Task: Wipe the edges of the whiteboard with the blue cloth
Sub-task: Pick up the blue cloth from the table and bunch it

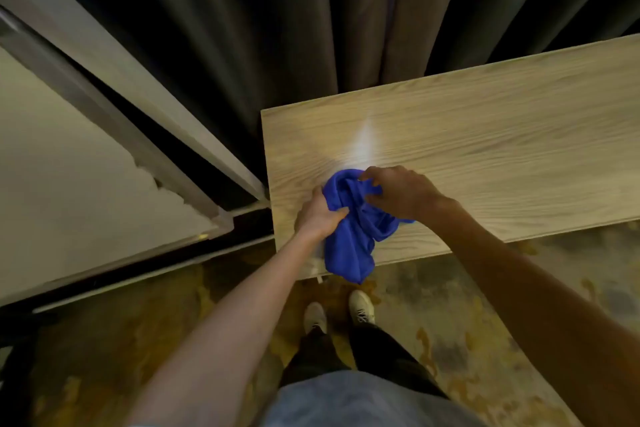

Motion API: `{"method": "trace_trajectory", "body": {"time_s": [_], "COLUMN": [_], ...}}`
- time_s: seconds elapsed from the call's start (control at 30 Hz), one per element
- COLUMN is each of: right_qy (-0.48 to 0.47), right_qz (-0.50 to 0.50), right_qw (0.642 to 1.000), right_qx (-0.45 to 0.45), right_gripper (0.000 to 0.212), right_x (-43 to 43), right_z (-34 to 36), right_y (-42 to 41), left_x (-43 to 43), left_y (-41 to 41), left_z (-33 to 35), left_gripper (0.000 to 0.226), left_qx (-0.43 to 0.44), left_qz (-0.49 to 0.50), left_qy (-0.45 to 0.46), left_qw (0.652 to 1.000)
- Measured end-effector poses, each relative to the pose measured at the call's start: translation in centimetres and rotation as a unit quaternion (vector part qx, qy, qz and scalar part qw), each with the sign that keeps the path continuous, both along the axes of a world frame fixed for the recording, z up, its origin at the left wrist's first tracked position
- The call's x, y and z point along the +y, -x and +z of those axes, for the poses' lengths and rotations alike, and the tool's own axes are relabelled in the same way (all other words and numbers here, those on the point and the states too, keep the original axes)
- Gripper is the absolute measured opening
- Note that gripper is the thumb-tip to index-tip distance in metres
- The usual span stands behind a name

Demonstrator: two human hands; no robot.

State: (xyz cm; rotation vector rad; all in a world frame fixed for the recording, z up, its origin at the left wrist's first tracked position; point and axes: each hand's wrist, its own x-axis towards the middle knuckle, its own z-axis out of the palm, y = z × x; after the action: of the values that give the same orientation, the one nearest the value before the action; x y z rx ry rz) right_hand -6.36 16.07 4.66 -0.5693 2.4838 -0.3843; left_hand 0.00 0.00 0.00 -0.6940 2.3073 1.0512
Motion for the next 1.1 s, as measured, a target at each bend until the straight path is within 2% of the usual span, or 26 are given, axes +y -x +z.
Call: {"method": "trace_trajectory", "body": {"time_s": [0.1,0.23,0.33,0.43,0.5,0.6,0.73,0.8,0.87,0.93,1.0,1.1], "right_qy": [0.017,0.104,0.161,0.22,0.28,0.39,0.513,0.558,0.593,0.628,0.666,0.72], "right_qz": [0.0,-0.008,-0.004,-0.04,-0.076,-0.11,-0.112,-0.114,-0.128,-0.167,-0.183,-0.167], "right_qw": [1.0,0.994,0.986,0.971,0.95,0.899,0.82,0.789,0.773,0.743,0.702,0.645], "right_qx": [0.007,-0.016,-0.036,-0.089,-0.114,-0.168,-0.227,-0.232,-0.185,-0.163,-0.175,-0.195], "right_gripper": [0.054,0.08,0.083,0.077,0.077,0.075,0.057,0.053,0.052,0.053,0.049,0.051], "right_x": [0.3,0.3,0.3,0.2,0.0,-0.5,-2.0,-3.1,-4.7,-6.2,-7.4,-9.0], "right_z": [-0.1,0.9,2.6,5.3,7.3,9.6,13.9,16.0,19.4,23.1,26.8,31.7], "right_y": [0.3,1.2,2.3,3.1,3.3,3.3,3.0,2.8,3.2,3.4,3.3,3.2], "left_x": [0.0,-1.1,-1.7,-2.5,-3.1,-3.6,-4.5,-5.1,-6.1,-7.1,-7.7,-9.0], "left_y": [0.2,0.9,1.7,2.2,2.3,2.6,2.9,3.3,3.6,3.5,3.2,2.6], "left_z": [0.4,3.3,7.1,11.0,13.6,17.6,24.3,27.0,30.2,33.4,36.1,39.8], "left_gripper": [0.036,0.027,0.026,0.035,0.038,0.032,0.03,0.03,0.033,0.042,0.044,0.04], "left_qx": [0.03,0.056,0.094,0.171,0.234,0.299,0.385,0.414,0.463,0.508,0.546,0.603], "left_qz": [0.014,0.01,-0.027,-0.037,-0.036,-0.037,-0.023,-0.024,-0.019,-0.002,0.013,0.027], "left_qy": [-0.038,-0.181,-0.217,-0.22,-0.223,-0.233,-0.233,-0.2,-0.132,-0.055,0.029,0.15], "left_qw": [0.999,0.982,0.971,0.96,0.946,0.924,0.893,0.888,0.876,0.859,0.837,0.783]}}
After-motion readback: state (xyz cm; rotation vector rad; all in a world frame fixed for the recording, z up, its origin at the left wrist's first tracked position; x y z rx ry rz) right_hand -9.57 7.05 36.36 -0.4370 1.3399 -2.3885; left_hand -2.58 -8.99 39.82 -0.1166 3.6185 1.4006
